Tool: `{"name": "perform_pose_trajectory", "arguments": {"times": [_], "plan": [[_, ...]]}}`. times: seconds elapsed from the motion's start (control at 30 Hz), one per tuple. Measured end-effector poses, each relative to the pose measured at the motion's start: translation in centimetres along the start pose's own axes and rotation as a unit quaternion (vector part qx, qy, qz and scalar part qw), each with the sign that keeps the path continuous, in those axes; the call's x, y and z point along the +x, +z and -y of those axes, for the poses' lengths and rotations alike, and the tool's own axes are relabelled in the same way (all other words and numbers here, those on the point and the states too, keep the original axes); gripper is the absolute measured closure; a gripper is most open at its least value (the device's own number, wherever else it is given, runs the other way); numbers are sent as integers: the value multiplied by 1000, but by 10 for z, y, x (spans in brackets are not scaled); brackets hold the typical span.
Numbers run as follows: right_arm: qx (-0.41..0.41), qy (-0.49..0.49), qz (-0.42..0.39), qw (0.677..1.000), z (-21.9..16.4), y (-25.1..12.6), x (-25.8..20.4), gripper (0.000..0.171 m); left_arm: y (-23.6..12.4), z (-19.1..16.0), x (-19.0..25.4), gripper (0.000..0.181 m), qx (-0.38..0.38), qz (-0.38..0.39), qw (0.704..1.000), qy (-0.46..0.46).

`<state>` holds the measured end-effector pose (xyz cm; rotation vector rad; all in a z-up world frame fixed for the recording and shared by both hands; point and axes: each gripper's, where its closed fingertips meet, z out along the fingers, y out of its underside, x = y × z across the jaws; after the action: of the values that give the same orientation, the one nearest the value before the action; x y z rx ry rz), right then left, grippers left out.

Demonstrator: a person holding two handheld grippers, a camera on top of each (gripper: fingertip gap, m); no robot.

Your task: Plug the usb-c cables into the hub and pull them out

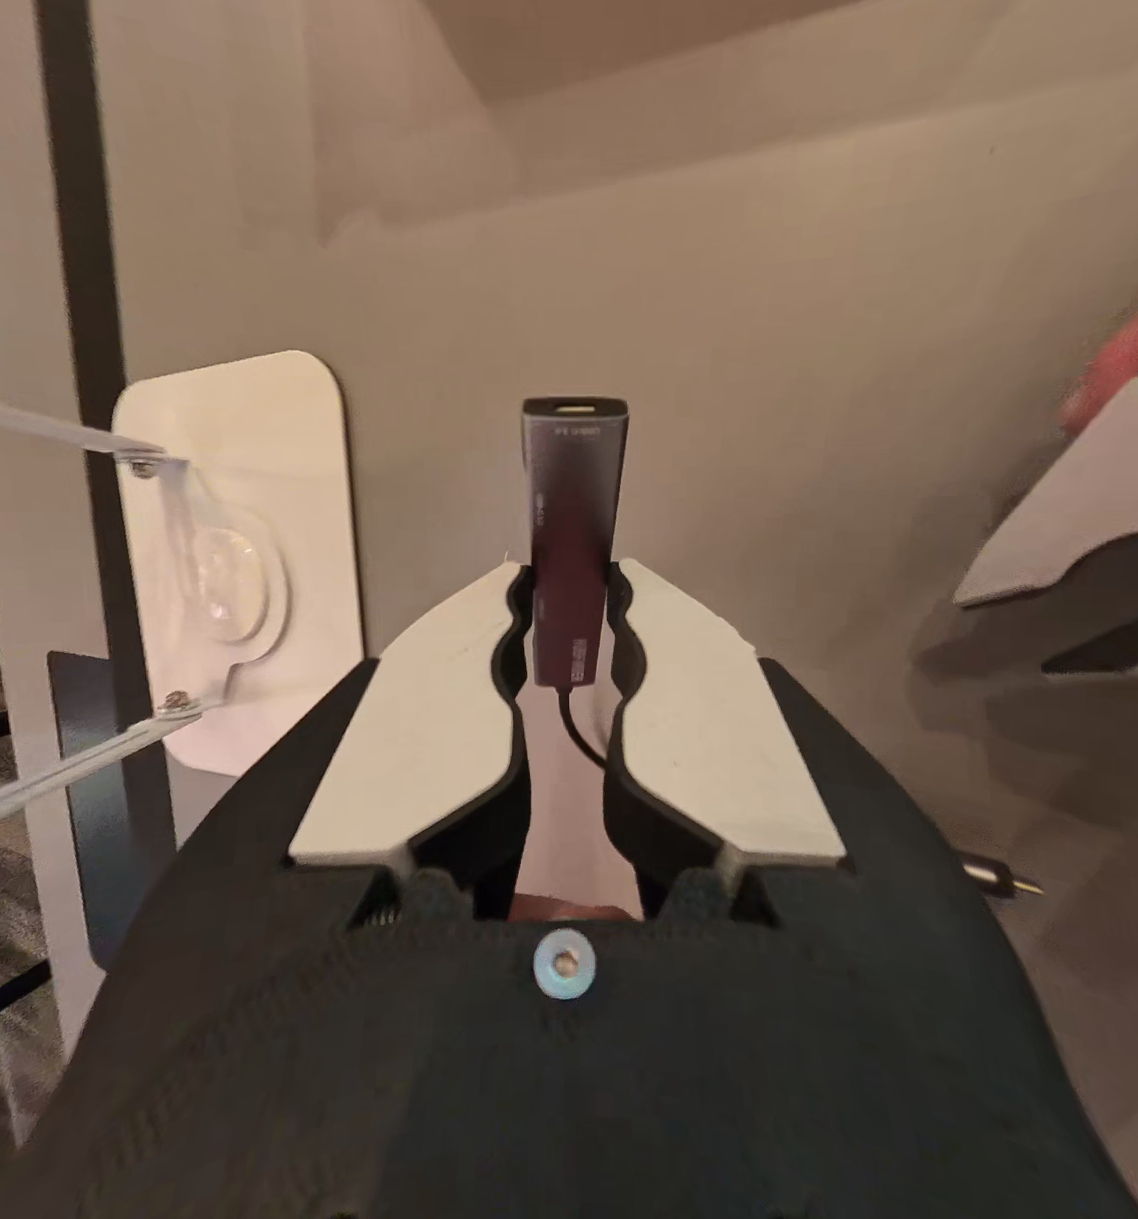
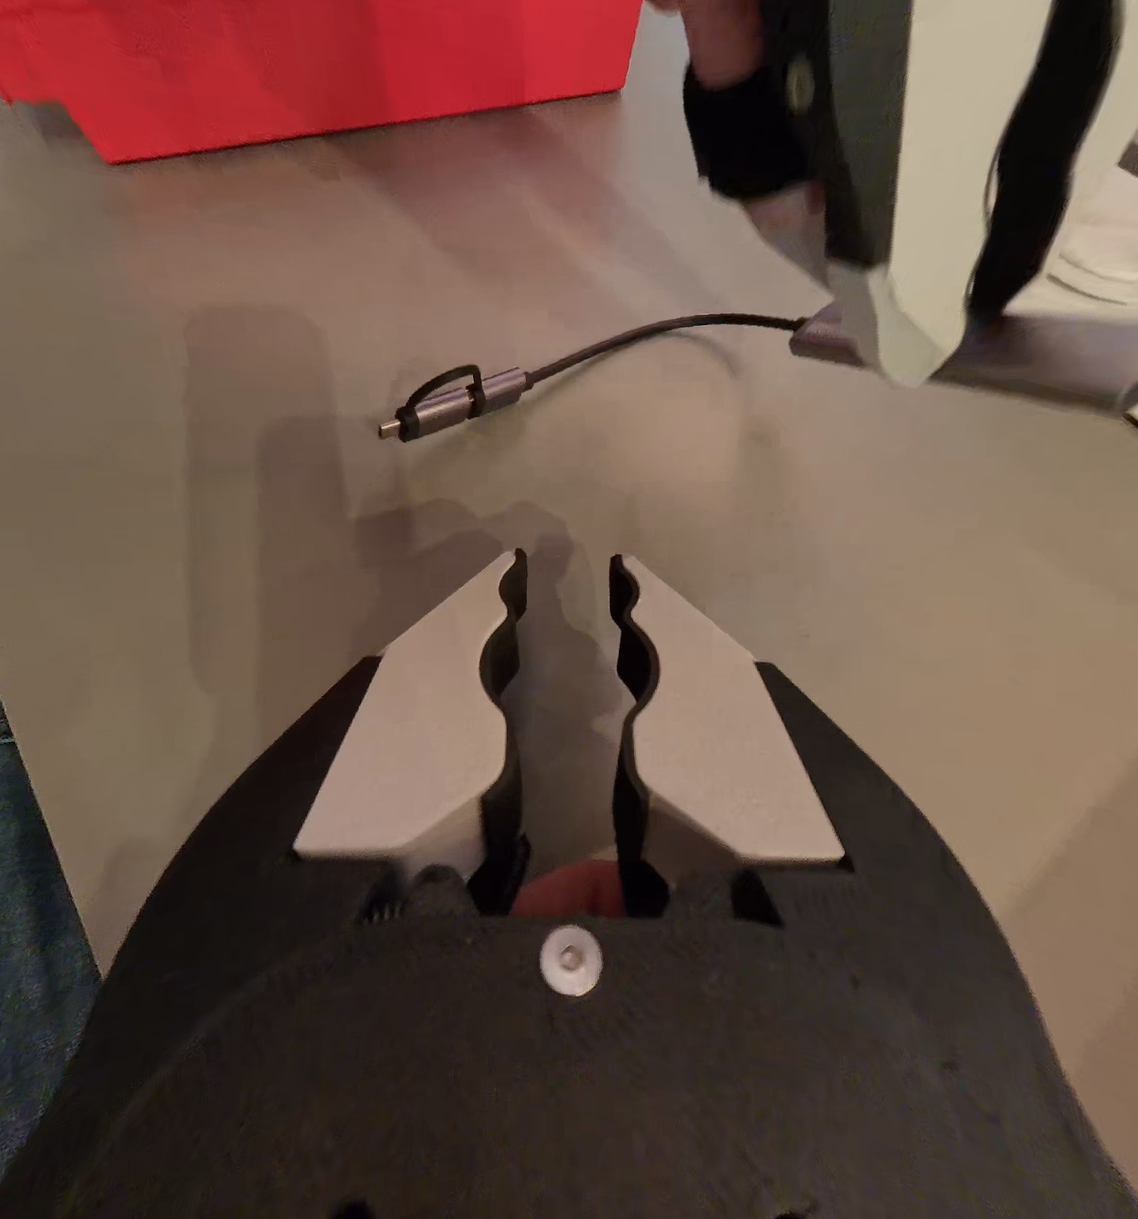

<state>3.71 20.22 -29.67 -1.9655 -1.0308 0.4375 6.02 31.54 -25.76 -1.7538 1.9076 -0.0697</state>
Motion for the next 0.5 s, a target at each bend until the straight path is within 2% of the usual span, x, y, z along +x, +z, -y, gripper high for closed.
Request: {"name": "perform_pose_trajectory", "arguments": {"times": [0.17, 0.3, 0.4, 0.5], "plan": [[2, 1, 7, 1000, 0, -1, -1, 149, 31, -2, 20, 160, -43, -24, 999, 24], [2, 2, 8, 1000, 0, -1, -1, 149, 43, -7, 29, 158, -51, -34, 998, 16], [3, 1, 9, 1000, 0, -1, -2, 149, 30, -3, 28, 149, -26, -46, 999, -12], [4, 3, 10, 1000, 0, -2, -2, 149, -9, -1, 13, 147, 8, -17, 1000, -23]]}}
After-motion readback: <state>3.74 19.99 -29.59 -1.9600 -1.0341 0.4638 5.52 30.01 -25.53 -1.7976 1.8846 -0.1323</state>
